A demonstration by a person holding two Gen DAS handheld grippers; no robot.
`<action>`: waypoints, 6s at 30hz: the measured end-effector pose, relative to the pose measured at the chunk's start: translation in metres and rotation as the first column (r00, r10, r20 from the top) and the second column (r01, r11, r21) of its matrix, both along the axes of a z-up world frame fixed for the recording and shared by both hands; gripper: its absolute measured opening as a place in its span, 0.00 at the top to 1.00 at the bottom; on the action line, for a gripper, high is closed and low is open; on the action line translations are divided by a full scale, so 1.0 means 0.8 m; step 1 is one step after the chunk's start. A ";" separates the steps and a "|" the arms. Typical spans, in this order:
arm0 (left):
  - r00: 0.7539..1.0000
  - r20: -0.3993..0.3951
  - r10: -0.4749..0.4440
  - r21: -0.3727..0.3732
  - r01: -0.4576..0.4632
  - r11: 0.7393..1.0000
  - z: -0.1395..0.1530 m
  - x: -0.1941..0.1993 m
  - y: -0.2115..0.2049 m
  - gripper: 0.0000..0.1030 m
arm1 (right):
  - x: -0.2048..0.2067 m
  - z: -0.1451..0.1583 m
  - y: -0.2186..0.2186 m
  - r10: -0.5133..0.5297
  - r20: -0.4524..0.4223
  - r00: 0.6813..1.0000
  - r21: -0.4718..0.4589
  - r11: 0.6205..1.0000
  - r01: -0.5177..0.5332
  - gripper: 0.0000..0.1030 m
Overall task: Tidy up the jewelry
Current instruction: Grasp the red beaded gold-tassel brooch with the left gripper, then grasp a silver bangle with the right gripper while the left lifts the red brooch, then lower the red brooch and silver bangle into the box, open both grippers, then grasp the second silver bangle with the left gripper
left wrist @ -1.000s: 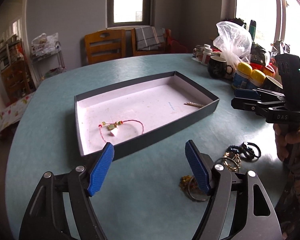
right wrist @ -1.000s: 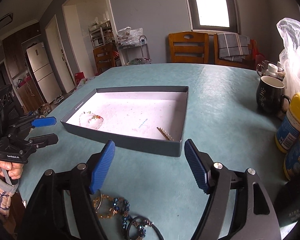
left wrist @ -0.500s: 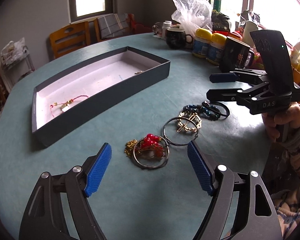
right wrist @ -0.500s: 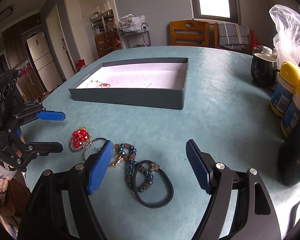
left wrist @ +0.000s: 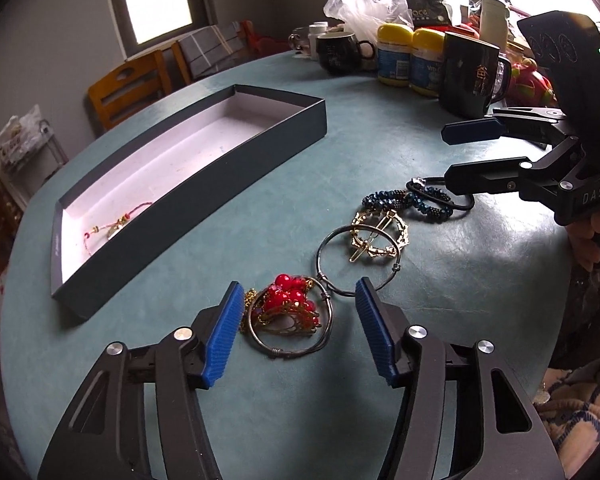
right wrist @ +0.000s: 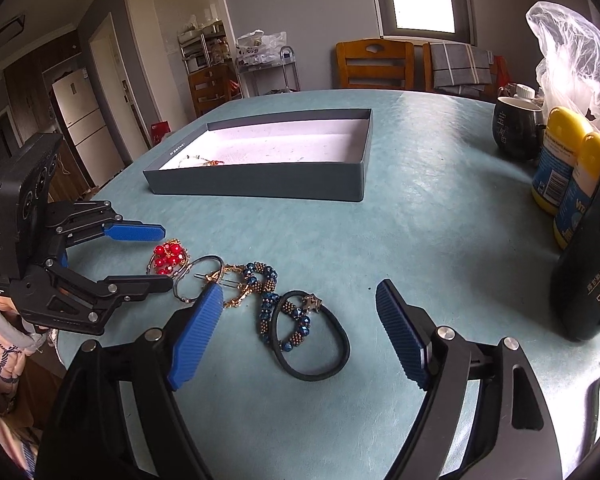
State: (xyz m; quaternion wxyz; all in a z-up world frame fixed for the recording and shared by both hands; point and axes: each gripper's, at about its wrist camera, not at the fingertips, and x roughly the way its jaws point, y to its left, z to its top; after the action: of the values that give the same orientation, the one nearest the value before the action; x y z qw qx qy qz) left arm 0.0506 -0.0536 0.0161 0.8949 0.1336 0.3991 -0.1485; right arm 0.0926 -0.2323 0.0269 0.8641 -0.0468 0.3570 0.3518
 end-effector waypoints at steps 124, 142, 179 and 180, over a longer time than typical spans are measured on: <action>0.958 -0.101 0.270 -0.070 -0.278 0.958 0.027 0.234 0.170 0.48 | 0.273 -0.005 0.195 0.087 -0.132 0.987 -0.188 0.976 -0.111 0.55; 0.966 0.142 0.216 -0.094 -0.204 0.974 0.088 0.111 0.108 0.19 | 0.167 0.062 0.100 0.070 0.042 0.997 -0.022 0.997 -0.069 0.39; 0.997 -0.071 -0.025 -0.082 0.019 0.996 -0.009 0.009 0.020 0.46 | -0.007 -0.018 0.016 0.082 -0.005 0.997 -0.161 0.984 -0.081 0.30; 0.997 -0.070 -0.028 -0.083 0.022 0.996 -0.009 0.008 0.019 0.47 | -0.008 -0.017 0.016 0.082 -0.003 0.997 -0.157 0.984 -0.082 0.31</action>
State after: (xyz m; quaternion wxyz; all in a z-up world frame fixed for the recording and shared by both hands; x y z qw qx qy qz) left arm 0.0571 -0.0384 0.0086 0.8829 0.0964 0.4226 -0.1806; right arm 0.0862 -0.2197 0.0130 0.8430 -0.1300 0.3801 0.3577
